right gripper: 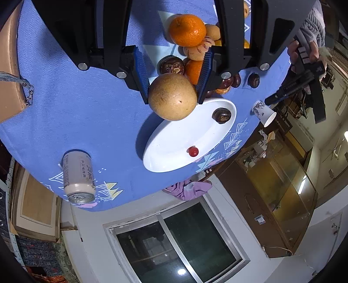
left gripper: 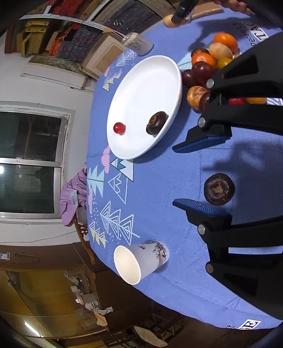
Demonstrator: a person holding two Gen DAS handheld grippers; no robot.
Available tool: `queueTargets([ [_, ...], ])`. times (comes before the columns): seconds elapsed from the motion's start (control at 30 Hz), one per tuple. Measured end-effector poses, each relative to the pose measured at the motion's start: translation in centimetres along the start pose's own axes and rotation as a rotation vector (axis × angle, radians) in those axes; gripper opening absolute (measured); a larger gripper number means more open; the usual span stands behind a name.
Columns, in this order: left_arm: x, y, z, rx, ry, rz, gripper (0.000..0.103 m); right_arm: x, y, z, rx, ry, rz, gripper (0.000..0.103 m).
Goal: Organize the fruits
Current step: 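Grasp the tan round fruit with the right tool while the left tool holds the mangosteen, then lower both held fruits onto the white plate and open both tools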
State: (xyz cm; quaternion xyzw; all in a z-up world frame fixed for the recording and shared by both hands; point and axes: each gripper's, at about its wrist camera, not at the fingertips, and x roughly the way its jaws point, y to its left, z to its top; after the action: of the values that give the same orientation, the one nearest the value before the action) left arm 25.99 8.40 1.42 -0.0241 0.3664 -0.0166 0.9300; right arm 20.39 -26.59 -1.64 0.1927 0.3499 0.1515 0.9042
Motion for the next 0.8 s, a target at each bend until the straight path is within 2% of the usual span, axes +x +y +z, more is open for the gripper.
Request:
queueTargets([
  [0.07, 0.2, 0.4, -0.7, 0.007, 0.025, 0.005, 0.043, 0.2, 0.0, -0.3, 0.003, 0.019, 0.019, 0.044],
  [0.17, 2.1, 1.1, -2.6, 0.013, 0.105, 0.028, 0.043, 0.4, -0.1, -0.4, 0.02, 0.034, 0.055, 0.044],
  [0.3, 4.3, 1.3, -3.8, 0.019, 0.178, 0.012, 0.043, 0.1, -0.3, -0.4, 0.033, 0.034, 0.064, 0.044],
  [0.43, 4.9, 0.5, -4.2, 0.077, 0.167, 0.072, 0.045, -0.1, -0.7, -0.4, 0.05, 0.035, 0.064, 0.044],
  [0.5, 5.7, 0.7, -4.3, 0.072, 0.19, 0.074, 0.045, -0.2, -0.6, -0.4, 0.052, 0.032, 0.069, 0.044],
  [0.53, 6.2, 0.9, -4.4, 0.065, 0.203, 0.071, 0.048, -0.2, -0.7, -0.4, 0.052, 0.031, 0.071, 0.044],
  [0.57, 6.2, 1.1, -4.4, 0.052, 0.183, 0.076, 0.053, -0.3, -0.6, -0.4, 0.052, 0.032, 0.072, 0.044],
  [0.67, 6.6, 1.6, -4.1, 0.04, 0.176, 0.073, 0.054, -0.3, -0.6, -0.5, 0.051, 0.038, 0.077, 0.044],
  [0.7, 6.6, 1.6, -4.2, 0.043, 0.174, 0.068, 0.053, -0.3, -0.6, -0.5, 0.05, 0.039, 0.077, 0.044],
  [0.73, 6.5, 1.5, -4.3, 0.048, 0.174, 0.064, 0.044, -0.3, -0.6, -0.5, 0.051, 0.04, 0.078, 0.044],
  [0.8, 5.9, 1.0, -4.7, 0.066, 0.171, 0.071, 0.042, -0.3, -0.6, -0.5, 0.05, 0.037, 0.077, 0.044],
])
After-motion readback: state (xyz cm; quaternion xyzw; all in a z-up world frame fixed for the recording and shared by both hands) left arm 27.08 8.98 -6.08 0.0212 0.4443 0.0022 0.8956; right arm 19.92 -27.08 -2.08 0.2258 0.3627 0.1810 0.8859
